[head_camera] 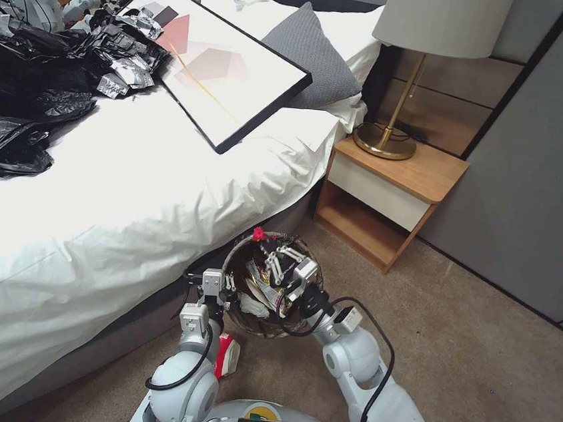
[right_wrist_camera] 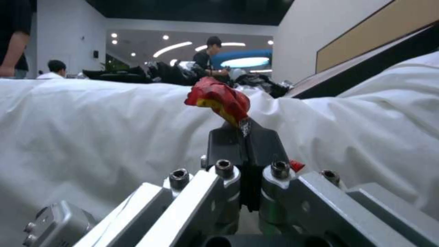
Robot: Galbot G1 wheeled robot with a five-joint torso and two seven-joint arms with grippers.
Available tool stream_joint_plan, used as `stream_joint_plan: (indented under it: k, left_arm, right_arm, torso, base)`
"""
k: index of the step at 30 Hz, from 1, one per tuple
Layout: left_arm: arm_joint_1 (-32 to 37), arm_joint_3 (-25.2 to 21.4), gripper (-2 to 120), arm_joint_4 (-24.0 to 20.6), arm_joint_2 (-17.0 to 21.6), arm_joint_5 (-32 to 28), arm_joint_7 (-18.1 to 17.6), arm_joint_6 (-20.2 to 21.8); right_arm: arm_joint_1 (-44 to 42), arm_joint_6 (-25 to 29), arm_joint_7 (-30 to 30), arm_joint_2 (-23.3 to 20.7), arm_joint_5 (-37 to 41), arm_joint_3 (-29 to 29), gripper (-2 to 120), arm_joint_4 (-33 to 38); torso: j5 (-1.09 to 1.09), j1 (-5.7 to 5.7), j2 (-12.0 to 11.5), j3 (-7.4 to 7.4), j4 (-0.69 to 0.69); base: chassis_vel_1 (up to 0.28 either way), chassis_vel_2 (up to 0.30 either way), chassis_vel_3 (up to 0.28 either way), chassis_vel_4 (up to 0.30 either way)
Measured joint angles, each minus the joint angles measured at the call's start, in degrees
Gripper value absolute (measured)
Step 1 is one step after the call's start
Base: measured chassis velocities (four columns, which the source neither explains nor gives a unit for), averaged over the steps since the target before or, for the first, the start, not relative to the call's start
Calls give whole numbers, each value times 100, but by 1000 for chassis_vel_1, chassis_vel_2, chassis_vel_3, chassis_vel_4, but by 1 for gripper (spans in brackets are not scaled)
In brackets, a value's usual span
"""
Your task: Pick up the trash bin, then pick up the garbage from the floor and place it into the trash bin.
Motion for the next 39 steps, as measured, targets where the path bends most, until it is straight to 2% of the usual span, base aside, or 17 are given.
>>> stream_joint_plan:
  k: [11,14,16,17,19,20,22,23,26,27,29,30,32,33,39]
  left_arm:
    - [0,3,3,0,-2,3,0,4]
    - [-7,7,3,-5,1,0,0,4]
    - [-10,11,3,-12,1,-2,0,5]
    - [-10,11,3,-12,1,-2,0,5]
    - [-11,12,3,-23,2,-4,-1,5]
    - [-11,12,3,-23,2,-4,-1,5]
    - [-9,16,3,-37,0,-6,-1,6]
    - [-9,16,3,-37,0,-6,-1,6]
    - [-7,7,3,-55,-2,-8,-2,6]
    - [-7,7,3,-55,-2,-8,-2,6]
    - [-8,0,3,-60,-8,-10,-3,6]
    - [-8,0,3,-60,-8,-10,-3,6]
    - [-9,-1,3,-60,-14,-11,-4,6]
    - [-9,-1,3,-60,-14,-11,-4,6]
    - [-7,0,3,-60,-25,-9,-6,7]
  right_arm:
    - [-62,37,11,6,-277,-320,0,-352]
    - [-215,123,34,82,-526,-464,1,-673]
    - [-281,180,57,101,-598,-459,10,-796]
    - [-281,180,57,101,-598,-459,10,-796]
    - [-331,204,76,111,-681,-419,22,-903]
    - [-331,204,76,111,-681,-419,22,-903]
    - [-356,232,57,118,-742,-400,33,-994]
    - [-356,232,57,118,-742,-400,33,-994]
    - [-357,244,28,124,-753,-399,47,-1006]
    - [-357,244,28,124,-753,-399,47,-1006]
    - [-351,245,27,119,-753,-378,57,-1003]
    - [-351,245,27,119,-753,-378,57,-1003]
    - [-353,245,27,118,-752,-356,68,-995]
    - [-353,245,27,118,-752,-356,68,-995]
    - [-386,246,32,119,-751,-308,92,-922]
  torso:
    - [0,0,0,0,0]
    - [2,0,0,1,-1]
    - [2,0,0,1,-1]
    - [2,0,0,1,-1]
    - [1,0,0,1,0]
    - [1,0,0,1,0]
    - [0,0,0,0,0]
    - [0,0,0,0,0]
    - [1,0,0,0,0]
    - [1,0,0,0,0]
    - [0,0,0,0,0]
    - [0,0,0,0,0]
    - [0,0,0,0,0]
    - [0,0,0,0,0]
    - [1,0,0,0,0]
  base:
    - [0,0,0,0]
    - [0,0,0,0]
    - [0,0,0,0]
    - [0,0,0,0]
    - [0,0,0,0]
    - [0,0,0,0]
    - [0,0,0,0]
    - [0,0,0,0]
    - [0,0,0,0]
    - [0,0,0,0]
    - [0,0,0,0]
    - [0,0,0,0]
    - [0,0,0,0]
    - [0,0,0,0]
    - [0,0,0,0]
